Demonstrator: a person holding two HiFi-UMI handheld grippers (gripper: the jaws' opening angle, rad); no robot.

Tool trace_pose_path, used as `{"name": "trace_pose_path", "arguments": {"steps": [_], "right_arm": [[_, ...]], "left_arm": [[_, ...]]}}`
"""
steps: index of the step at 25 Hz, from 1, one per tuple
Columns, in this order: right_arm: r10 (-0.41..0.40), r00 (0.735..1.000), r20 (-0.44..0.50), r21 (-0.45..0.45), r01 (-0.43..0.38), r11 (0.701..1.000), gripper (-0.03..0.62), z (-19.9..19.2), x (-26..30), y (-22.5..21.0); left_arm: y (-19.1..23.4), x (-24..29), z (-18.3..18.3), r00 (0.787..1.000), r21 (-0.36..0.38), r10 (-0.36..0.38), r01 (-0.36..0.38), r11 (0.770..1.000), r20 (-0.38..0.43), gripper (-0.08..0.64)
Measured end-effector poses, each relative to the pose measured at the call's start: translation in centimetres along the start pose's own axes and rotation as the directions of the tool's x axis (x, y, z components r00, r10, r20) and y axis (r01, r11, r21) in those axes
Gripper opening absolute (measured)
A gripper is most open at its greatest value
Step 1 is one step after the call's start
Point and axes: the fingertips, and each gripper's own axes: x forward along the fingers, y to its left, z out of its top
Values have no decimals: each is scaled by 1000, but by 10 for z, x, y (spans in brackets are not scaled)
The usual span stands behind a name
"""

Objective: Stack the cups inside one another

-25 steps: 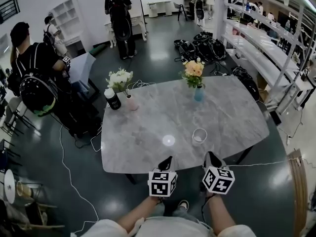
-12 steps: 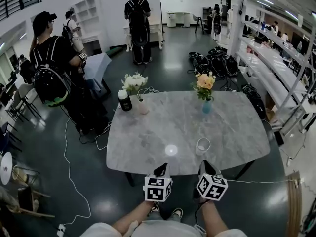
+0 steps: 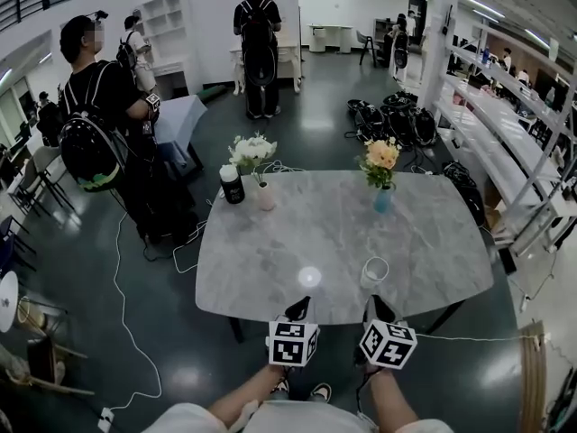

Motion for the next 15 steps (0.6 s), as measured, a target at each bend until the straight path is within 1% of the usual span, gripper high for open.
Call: {"name": "trace_pose_path", "arguments": {"steps": [5,15], "right_arm": [[-11,1000,-8,-29,11,1000,8,2,-1,-1],[-15,1000,-15,-25,14,1000,8,-3,-3,-6]], "left_arm": [[-4,7,1,1000,2,-17,17,1000,-7,-5],[-7,10,-3,999,10,-28,28,1000,-16,-5]]}}
